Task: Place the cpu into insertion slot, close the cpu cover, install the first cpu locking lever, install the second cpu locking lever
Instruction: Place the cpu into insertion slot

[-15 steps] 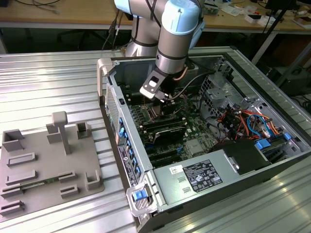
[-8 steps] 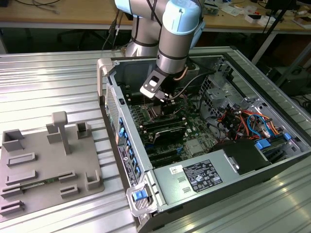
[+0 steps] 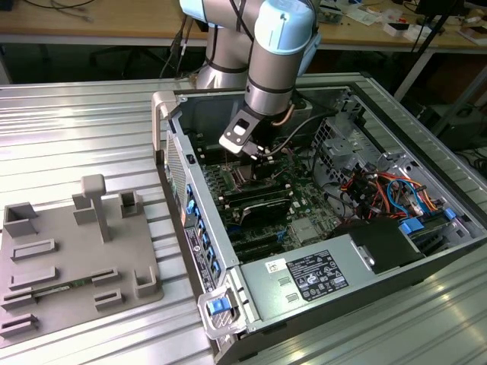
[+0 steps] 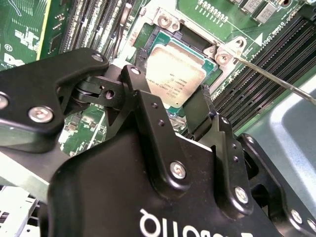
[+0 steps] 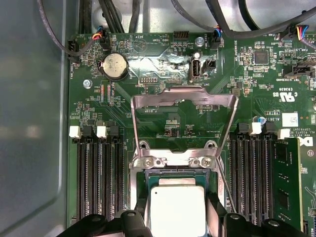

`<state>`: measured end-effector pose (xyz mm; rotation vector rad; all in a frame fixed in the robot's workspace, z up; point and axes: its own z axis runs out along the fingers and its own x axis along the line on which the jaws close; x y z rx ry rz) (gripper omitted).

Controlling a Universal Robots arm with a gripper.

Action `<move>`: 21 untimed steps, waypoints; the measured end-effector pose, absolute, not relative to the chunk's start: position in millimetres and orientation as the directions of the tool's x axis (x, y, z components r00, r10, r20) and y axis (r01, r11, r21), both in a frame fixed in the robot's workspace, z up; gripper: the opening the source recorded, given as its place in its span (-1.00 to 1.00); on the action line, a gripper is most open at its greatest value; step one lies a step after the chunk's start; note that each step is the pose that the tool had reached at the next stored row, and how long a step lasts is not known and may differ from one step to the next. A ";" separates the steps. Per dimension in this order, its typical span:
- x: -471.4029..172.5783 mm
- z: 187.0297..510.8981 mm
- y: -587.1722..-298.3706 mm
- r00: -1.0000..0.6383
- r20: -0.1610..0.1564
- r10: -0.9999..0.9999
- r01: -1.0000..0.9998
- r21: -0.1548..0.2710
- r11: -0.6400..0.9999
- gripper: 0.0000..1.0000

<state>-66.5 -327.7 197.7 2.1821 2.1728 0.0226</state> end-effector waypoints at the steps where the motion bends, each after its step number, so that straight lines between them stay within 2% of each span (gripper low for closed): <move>1: -66.5 197.7 -327.8 0.007 -0.033 0.999 0.999 0.054 -0.005 0.10; 21: -65.4 197.7 -327.9 0.016 -0.033 0.999 0.998 0.054 -0.014 0.10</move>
